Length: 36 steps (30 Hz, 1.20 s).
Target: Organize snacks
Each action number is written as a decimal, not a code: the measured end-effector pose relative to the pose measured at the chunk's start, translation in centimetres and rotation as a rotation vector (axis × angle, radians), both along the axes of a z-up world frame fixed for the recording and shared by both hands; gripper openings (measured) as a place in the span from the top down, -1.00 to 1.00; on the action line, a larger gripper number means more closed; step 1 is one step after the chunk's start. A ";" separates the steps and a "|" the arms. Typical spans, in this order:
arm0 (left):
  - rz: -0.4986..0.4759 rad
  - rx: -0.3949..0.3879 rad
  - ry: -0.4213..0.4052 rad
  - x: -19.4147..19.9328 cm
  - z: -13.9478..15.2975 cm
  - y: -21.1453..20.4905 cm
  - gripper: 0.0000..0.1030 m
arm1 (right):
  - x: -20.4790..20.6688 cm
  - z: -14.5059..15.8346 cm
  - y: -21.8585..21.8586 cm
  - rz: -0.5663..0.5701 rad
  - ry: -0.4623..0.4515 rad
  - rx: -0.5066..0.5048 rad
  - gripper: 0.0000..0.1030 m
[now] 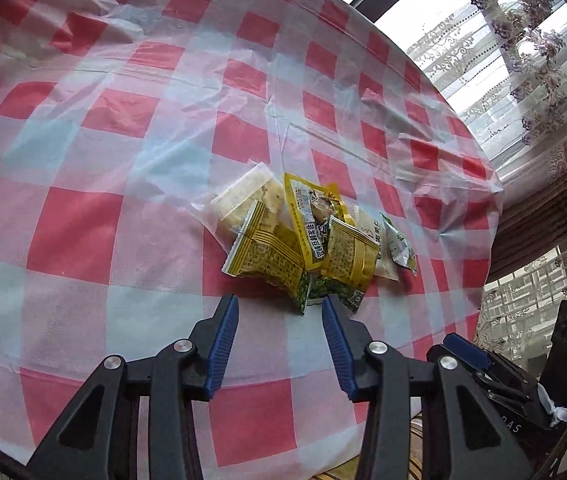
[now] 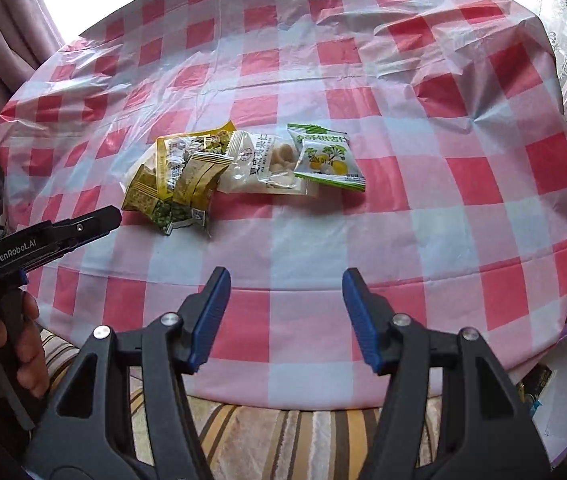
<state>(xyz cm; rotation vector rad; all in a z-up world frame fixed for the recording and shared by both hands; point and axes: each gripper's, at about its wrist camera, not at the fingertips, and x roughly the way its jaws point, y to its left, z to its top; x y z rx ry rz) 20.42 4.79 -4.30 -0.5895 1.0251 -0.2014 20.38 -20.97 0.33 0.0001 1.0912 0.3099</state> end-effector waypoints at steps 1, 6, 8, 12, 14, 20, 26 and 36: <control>0.018 -0.020 0.007 0.3 -0.4 0.5 0.13 | 0.3 -0.2 0.7 0.011 0.002 0.010 -0.20; 0.054 -0.064 0.023 1.5 -1.8 1.6 0.13 | 2.4 -1.2 3.7 0.048 0.025 0.080 -0.17; 0.055 -0.068 0.014 1.9 -1.9 1.7 0.13 | 3.3 -1.7 4.6 0.048 0.035 0.105 -0.13; 0.031 -0.086 -0.005 2.6 -2.0 1.6 0.13 | 4.6 -2.2 5.7 0.046 0.028 0.124 0.05; 0.027 -0.101 -0.011 2.9 -2.1 1.6 0.13 | 5.2 -2.5 6.0 0.046 0.032 0.129 0.14; 0.027 -0.113 -0.009 2.9 -2.5 1.9 0.46 | 5.9 -3.0 6.6 0.062 0.038 0.156 0.50; 0.018 -0.157 -0.019 1.7 -1.9 2.0 0.64 | 4.9 -2.6 6.4 0.069 0.038 0.114 0.62; 0.007 -0.177 0.123 -5.2 -1.9 3.3 0.91 | 0.1 -2.1 1.6 0.043 0.130 0.075 0.66</control>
